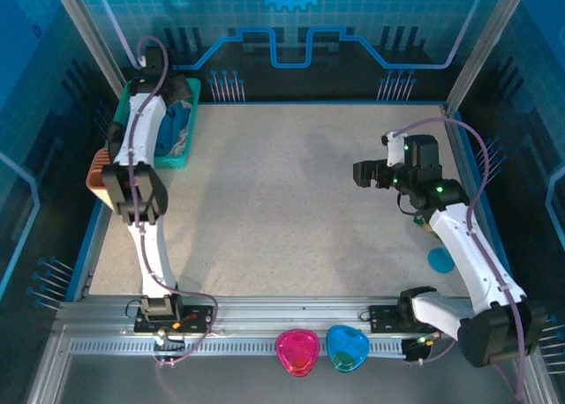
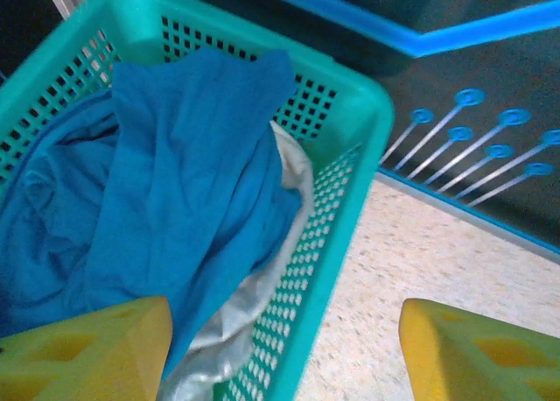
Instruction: Fold and stack the t-shirts
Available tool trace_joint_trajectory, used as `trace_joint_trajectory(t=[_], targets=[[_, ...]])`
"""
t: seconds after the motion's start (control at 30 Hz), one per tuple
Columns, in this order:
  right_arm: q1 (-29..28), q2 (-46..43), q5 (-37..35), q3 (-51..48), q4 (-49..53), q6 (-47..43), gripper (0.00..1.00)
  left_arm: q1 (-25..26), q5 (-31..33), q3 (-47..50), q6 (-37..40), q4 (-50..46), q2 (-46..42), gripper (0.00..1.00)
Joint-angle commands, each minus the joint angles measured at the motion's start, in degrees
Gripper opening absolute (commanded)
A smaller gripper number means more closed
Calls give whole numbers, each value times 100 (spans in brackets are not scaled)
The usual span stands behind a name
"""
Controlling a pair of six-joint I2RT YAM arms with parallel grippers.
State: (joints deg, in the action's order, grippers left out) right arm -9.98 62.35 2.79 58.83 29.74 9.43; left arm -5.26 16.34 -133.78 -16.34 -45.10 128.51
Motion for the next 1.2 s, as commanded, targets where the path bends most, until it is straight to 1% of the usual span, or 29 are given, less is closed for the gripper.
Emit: trace_joint_trajectory(t=[0.0, 0.03, 0.1, 0.23, 0.33, 0.53, 0.67, 0.73, 0.83, 0.93, 1.0, 1.07, 1.17], targets=[[-92, -136, 217, 36, 243, -61, 100, 33, 424, -1443, 160, -1388, 859, 68], [-101, -114, 215, 36, 258, -76, 100, 25, 569, -1775, 185, -1508, 1135, 68], [-110, -59, 215, 41, 259, -98, 100, 20, 793, -1922, 219, -1465, 1404, 68], [-128, 105, 205, 24, 255, -119, 100, 15, 1108, -1431, 254, -1004, 1465, 66], [-138, 227, 201, 17, 252, -137, 100, -9, 1278, -1335, 285, -856, 1568, 64], [-155, 297, 205, 32, 261, -158, 99, -37, 1363, -1346, 357, -750, 1893, 61], [-155, 293, 207, 32, 270, -168, 98, -71, 1294, -1347, 398, -662, 2069, 60], [-162, 281, 221, 24, 278, -175, 98, -89, 1275, -1344, 412, -627, 2120, 58], [-171, 280, 205, 14, 278, -185, 98, -107, 1249, -1303, 397, -541, 2142, 47], [-189, 287, 200, 13, 280, -189, 97, -107, 1250, -1248, 422, -461, 2104, 31], [-198, 279, 189, 21, 279, -201, 97, -107, 1256, -1177, 447, -399, 2020, 13], [-198, 278, 181, 23, 278, -209, 96, -107, 1284, -1049, 466, -297, 1866, 0], [-212, 272, 183, 27, 278, -213, 96, -98, 1264, -773, 486, -87, 1466, 0]])
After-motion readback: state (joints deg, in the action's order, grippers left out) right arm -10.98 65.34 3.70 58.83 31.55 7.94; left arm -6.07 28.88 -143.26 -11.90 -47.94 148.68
